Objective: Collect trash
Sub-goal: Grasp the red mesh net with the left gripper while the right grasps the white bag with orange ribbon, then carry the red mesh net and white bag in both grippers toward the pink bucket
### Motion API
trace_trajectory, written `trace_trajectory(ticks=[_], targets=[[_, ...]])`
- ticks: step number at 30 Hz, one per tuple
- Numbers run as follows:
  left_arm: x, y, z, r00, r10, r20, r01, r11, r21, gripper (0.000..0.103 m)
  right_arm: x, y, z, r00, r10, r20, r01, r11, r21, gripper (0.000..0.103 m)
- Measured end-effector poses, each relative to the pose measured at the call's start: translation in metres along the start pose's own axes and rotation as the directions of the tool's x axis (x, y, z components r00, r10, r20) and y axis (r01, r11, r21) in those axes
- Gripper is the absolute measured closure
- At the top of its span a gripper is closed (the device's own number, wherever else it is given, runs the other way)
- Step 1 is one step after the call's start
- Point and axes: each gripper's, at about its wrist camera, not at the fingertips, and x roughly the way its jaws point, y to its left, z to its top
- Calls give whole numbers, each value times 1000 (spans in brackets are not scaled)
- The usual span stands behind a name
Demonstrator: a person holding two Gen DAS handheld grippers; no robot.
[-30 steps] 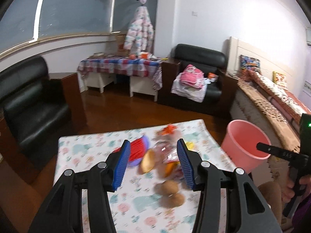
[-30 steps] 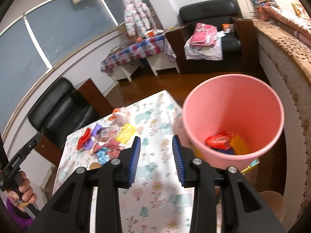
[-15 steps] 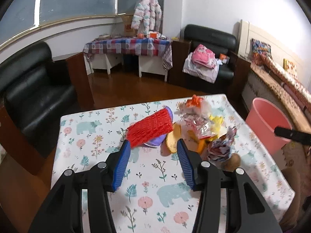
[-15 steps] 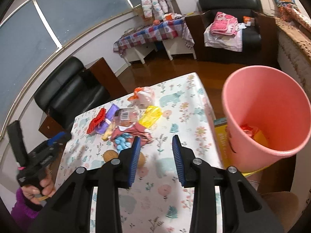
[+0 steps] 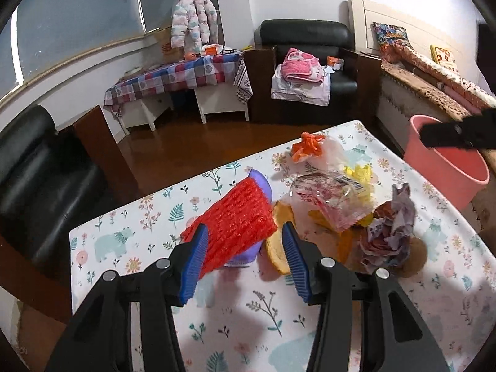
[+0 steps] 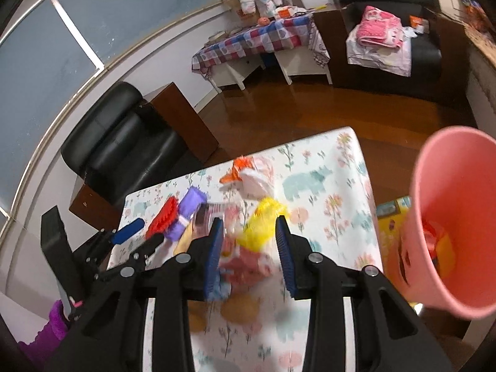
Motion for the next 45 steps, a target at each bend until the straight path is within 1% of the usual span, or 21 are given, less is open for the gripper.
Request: trace_trajectory(ticks=[1,2,4,5,9,14,15,16,19,22,23,25,26,30,34,37,40,45], targets=[[4,1,0,1000,1,-5,-1,1000,-4,66,9,3,7,1000,0,-6,0,1000,-12,61],[7,2,-1,1000,-2,-12,2,1000,-6,71,15,5,11,1000,3,-12,-3,1000,-18,60],[11,6,-2,1000,-5,-16,5,1000,-17,87,31,10,22,999,-1,-32,0,999,-33,59],[12,8,-4,1000,-13,-15,13,999,-32,90,38,11,26,999,-6,-39,5,999,-40,59],[6,15,-6,999,-39,12,40,996,-76,93,67,11,43,996,-48,-72,43,997,-70,59],[-10,19,-10,996,-71,52,77,990,-122,94,104,8,54,986,-63,-152,47,993,-106,58],[-12,20,-11,995,-81,55,88,988,-129,94,110,7,54,984,-68,-164,51,993,-107,57],[-14,21,-12,994,-94,54,101,985,-139,94,118,5,55,981,-75,-181,57,993,-101,53],[-16,21,-15,993,-104,50,111,981,-158,94,132,2,56,976,-81,-204,63,994,-92,53],[-19,22,-18,993,-105,46,111,979,-173,94,135,4,54,977,-72,-200,51,993,-107,53],[-19,22,-19,994,-104,44,111,978,-178,94,134,4,53,979,-70,-194,49,993,-111,55],[-20,23,-20,994,-106,39,112,975,-193,94,133,8,52,982,-56,-178,34,992,-126,66],[-21,23,-21,993,-109,37,115,973,-201,94,132,9,52,983,-59,-174,35,990,-136,68],[-27,23,-22,993,-107,43,114,968,-222,94,124,14,47,987,-64,-147,40,985,-166,69],[-38,24,-19,992,-111,59,122,962,-243,94,99,18,42,995,-32,-95,16,986,-164,69],[-50,19,-16,989,-122,80,139,959,-249,94,70,21,36,998,-3,-55,-6,987,-161,69],[-62,10,-11,986,-134,99,155,959,-239,94,44,17,28,999,29,-28,-32,991,-133,69],[-83,-16,3,977,-159,138,185,963,-197,94,3,2,9,999,53,12,-52,995,-89,69]])
